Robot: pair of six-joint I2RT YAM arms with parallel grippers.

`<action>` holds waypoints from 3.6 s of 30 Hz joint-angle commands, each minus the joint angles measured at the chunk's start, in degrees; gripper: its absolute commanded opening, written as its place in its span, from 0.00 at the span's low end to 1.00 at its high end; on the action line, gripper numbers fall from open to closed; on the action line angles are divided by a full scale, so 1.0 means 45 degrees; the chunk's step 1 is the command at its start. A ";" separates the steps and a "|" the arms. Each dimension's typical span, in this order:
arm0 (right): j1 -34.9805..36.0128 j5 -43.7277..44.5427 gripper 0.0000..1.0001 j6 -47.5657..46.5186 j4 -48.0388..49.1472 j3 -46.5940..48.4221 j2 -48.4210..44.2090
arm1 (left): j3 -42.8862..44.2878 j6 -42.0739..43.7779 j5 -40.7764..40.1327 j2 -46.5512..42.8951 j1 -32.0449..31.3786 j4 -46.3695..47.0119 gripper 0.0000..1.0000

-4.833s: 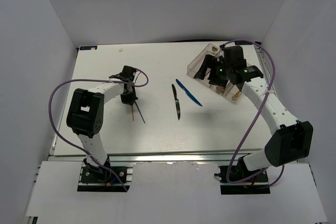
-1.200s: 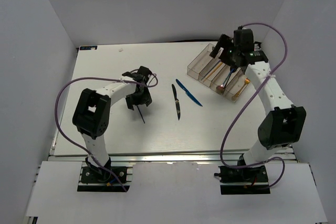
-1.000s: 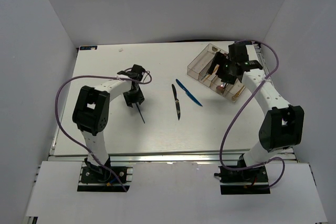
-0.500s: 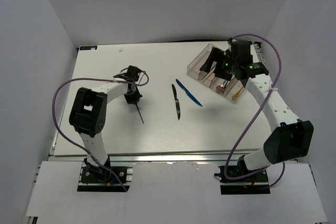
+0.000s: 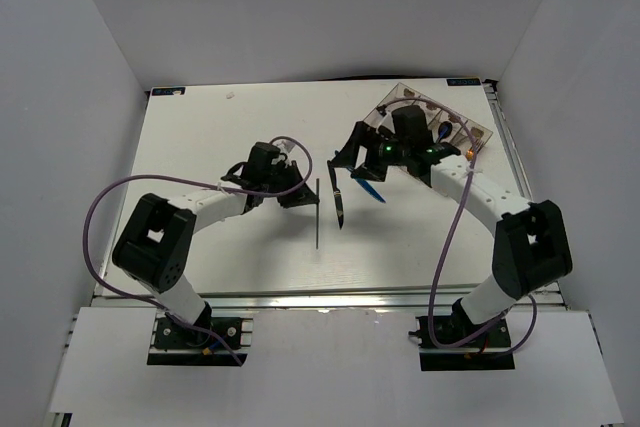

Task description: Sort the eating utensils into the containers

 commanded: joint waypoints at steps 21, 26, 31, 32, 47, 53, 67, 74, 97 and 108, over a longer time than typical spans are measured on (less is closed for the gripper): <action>0.1117 0.2030 0.78 -0.0310 0.0736 0.0994 0.1754 | 0.0044 -0.3148 0.2355 -0.0711 -0.0767 0.5320 0.00; 0.0981 0.2342 0.77 -0.0193 0.1166 0.0837 0.1323 | 0.0025 -0.2893 0.2139 -0.0672 -0.0767 0.4870 0.00; 0.0746 0.1914 0.58 -0.0134 0.1225 0.0993 0.1595 | 0.0044 -0.2758 0.2042 -0.0867 -0.0767 0.4695 0.00; 0.0746 0.1836 0.51 -0.0095 0.1206 0.1013 0.1635 | 0.0044 -0.2757 0.2042 -0.0867 -0.0767 0.4695 0.00; 0.0629 0.1287 0.00 -0.0505 0.0915 0.1382 0.1830 | 0.1390 -0.1841 0.1419 -0.0360 -0.0767 0.2687 0.22; -0.1300 0.3551 0.00 -0.0680 -0.1366 0.2807 0.2491 | 0.2718 -0.0649 0.0149 -0.0457 -0.0767 -0.0458 0.98; -0.5074 0.6894 0.00 -0.1970 -0.3077 1.0152 0.7766 | 0.3736 0.0232 -0.2550 -0.0691 -0.0767 -0.5188 0.98; -0.5524 0.6249 0.00 -0.1365 -0.3033 1.2729 0.9251 | 0.3306 0.0465 -0.2627 -0.1141 -0.0767 -0.5696 0.98; -0.5407 0.6816 0.61 -0.1598 -0.2134 1.2361 0.9040 | 0.4379 0.0622 -0.1689 0.0246 -0.0767 -0.5442 0.98; -0.3514 0.9552 0.89 -0.3922 -0.6001 0.9504 0.4009 | 0.8048 0.0252 -0.6432 0.3094 -0.1294 -0.9092 0.98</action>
